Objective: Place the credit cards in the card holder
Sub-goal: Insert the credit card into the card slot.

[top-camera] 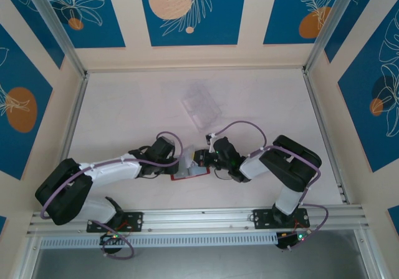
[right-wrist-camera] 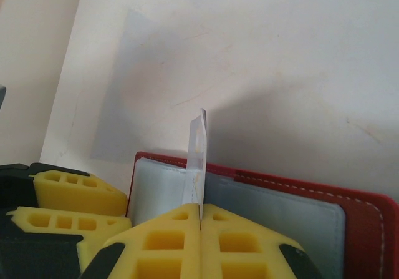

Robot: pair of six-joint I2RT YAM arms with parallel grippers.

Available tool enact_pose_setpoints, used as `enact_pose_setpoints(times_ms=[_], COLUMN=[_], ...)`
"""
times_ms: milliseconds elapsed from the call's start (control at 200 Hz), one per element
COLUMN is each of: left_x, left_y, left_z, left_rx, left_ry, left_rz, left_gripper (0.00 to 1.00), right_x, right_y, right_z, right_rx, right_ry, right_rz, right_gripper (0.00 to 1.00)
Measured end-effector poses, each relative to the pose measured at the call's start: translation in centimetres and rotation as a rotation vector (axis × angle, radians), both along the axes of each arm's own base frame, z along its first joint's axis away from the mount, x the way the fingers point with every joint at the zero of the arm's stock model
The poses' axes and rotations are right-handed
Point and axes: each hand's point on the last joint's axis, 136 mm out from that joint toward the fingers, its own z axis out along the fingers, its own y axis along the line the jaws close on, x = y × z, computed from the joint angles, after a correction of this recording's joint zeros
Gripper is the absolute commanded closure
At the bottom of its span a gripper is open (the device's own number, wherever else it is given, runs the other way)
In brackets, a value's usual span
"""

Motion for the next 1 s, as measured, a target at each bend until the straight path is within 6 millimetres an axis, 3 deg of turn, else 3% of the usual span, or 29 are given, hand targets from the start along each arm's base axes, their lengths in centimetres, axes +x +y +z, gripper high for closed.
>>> enact_pose_setpoints(times_ms=[640,1000], left_x=[0.0,0.0], left_y=[0.0,0.0], left_z=[0.0,0.0], left_rx=[0.001,0.0], left_ry=[0.0,0.0], left_rz=[-0.001,-0.001], left_gripper=[0.68,0.68], right_x=[-2.4,-3.9], right_y=[-0.7,-0.5], right_z=[-0.9,0.3], right_rx=[0.073,0.051], right_ry=[0.11,0.105], right_rz=[-0.04,0.003], right_gripper=[1.0,1.0])
